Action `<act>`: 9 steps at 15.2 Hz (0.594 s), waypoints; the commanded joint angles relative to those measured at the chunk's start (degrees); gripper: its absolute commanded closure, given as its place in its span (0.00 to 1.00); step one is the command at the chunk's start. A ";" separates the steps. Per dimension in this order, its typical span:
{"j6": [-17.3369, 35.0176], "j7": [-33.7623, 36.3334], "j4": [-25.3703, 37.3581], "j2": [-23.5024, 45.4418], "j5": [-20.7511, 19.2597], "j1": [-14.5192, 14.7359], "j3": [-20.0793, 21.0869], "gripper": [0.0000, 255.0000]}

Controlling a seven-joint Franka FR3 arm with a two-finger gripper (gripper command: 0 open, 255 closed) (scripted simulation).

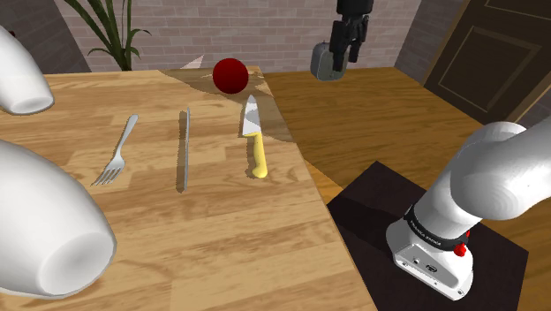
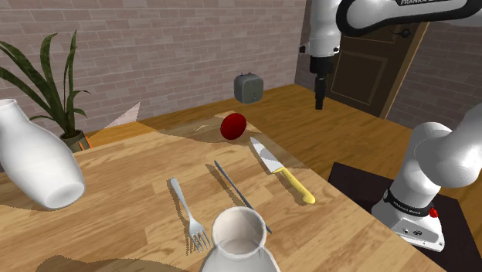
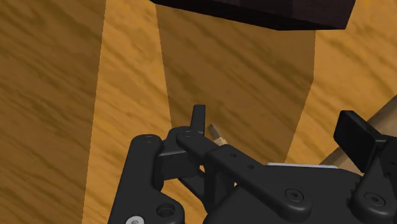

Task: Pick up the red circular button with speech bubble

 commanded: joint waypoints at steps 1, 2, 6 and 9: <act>1.94 -3.68 2.83 4.00 -0.06 1.25 -0.23 0.00; 2.57 -5.44 4.51 5.92 -0.03 1.81 -0.30 0.00; 4.47 -12.32 11.62 13.41 0.31 3.91 -0.27 0.00; 5.25 -17.27 17.36 18.79 0.72 5.31 0.12 0.00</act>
